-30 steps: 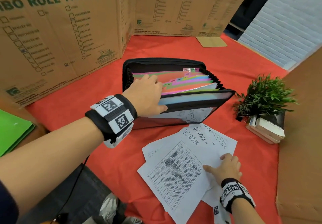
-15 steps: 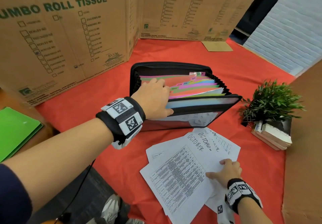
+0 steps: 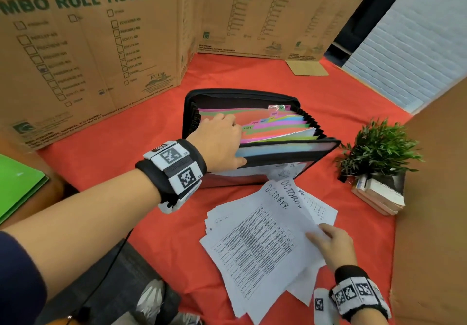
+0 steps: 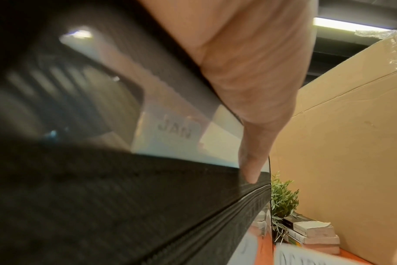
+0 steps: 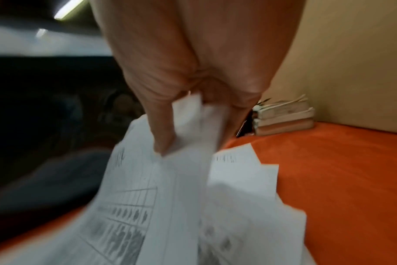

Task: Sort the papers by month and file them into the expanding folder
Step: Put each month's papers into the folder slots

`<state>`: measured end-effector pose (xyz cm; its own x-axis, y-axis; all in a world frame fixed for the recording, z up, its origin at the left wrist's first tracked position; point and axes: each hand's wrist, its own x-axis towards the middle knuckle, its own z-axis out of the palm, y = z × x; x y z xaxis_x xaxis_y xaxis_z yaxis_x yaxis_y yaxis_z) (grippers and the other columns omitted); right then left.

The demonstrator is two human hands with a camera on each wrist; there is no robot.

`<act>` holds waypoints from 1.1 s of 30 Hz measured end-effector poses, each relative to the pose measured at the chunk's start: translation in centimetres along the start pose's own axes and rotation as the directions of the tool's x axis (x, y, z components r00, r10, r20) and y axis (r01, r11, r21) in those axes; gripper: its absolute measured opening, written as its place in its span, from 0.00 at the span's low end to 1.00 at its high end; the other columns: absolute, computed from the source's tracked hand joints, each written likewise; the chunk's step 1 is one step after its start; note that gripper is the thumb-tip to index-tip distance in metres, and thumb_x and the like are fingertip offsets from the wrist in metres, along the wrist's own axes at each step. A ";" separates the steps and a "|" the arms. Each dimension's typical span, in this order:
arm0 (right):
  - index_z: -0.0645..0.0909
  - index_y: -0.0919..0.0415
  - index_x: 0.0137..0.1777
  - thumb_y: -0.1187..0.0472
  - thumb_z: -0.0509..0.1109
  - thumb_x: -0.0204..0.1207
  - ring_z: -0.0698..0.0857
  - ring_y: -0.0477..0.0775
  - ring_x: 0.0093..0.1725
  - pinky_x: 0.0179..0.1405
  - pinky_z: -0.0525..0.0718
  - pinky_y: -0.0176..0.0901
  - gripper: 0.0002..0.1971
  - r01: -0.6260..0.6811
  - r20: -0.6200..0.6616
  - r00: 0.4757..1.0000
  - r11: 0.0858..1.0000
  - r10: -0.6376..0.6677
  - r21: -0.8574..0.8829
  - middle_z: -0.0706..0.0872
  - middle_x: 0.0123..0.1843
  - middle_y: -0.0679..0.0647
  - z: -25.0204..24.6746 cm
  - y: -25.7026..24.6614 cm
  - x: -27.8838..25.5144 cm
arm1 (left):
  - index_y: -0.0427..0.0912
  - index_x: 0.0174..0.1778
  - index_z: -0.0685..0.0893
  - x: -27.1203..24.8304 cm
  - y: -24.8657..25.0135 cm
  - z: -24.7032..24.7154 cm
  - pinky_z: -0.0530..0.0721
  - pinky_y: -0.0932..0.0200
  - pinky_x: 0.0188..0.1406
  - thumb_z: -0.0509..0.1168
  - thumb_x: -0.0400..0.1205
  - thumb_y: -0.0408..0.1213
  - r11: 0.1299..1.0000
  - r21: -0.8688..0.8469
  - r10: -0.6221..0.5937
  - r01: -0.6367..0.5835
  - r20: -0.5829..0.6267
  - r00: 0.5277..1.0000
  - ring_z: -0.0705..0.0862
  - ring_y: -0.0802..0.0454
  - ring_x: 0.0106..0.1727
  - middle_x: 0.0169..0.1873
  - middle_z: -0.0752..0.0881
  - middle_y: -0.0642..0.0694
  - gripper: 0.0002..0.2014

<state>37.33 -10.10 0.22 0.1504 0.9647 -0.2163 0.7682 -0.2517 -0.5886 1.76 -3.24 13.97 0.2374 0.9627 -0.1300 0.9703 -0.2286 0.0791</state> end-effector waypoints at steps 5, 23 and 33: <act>0.79 0.66 0.67 0.67 0.70 0.77 0.87 0.55 0.44 0.34 0.88 0.40 0.18 -0.331 0.124 0.892 0.440 0.435 0.835 0.89 0.54 0.62 -0.4 0.0 -2.6 | 0.41 0.70 0.75 0.2 -0.3 -0.2 0.76 0.44 0.60 0.62 0.78 0.64 1.000 -0.020 0.005 -0.004 0.008 1.000 0.73 0.42 0.64 0.63 0.75 0.42 0.33; 0.87 0.65 0.47 0.56 0.79 0.70 0.87 0.61 0.44 0.45 0.84 0.49 0.13 -0.247 -0.148 0.958 0.969 0.248 0.020 0.91 0.47 0.64 -3.1 -5.4 -0.7 | 0.45 0.68 0.77 0.0 -0.7 0.1 0.74 0.43 0.61 0.64 0.76 0.62 0.992 -0.121 0.044 -0.044 -0.005 0.999 0.72 0.40 0.65 0.61 0.73 0.41 0.30; 0.86 0.58 0.52 0.62 0.67 0.78 0.84 0.72 0.44 0.41 0.84 0.59 0.07 0.048 -0.518 0.716 0.774 -0.467 -0.632 0.87 0.45 0.63 -20.2 -18.9 0.5 | 0.48 0.70 0.78 -1.1 -0.1 0.1 0.72 0.42 0.62 0.63 0.78 0.61 0.993 -0.085 0.077 -0.078 -0.016 0.997 0.71 0.41 0.66 0.61 0.73 0.43 0.28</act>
<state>35.46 -3.28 26.97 0.0713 0.8488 0.5239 0.9947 -0.0997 0.0261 1.40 -4.27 14.02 0.3106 0.9444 -0.1074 0.9413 -0.2900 0.1726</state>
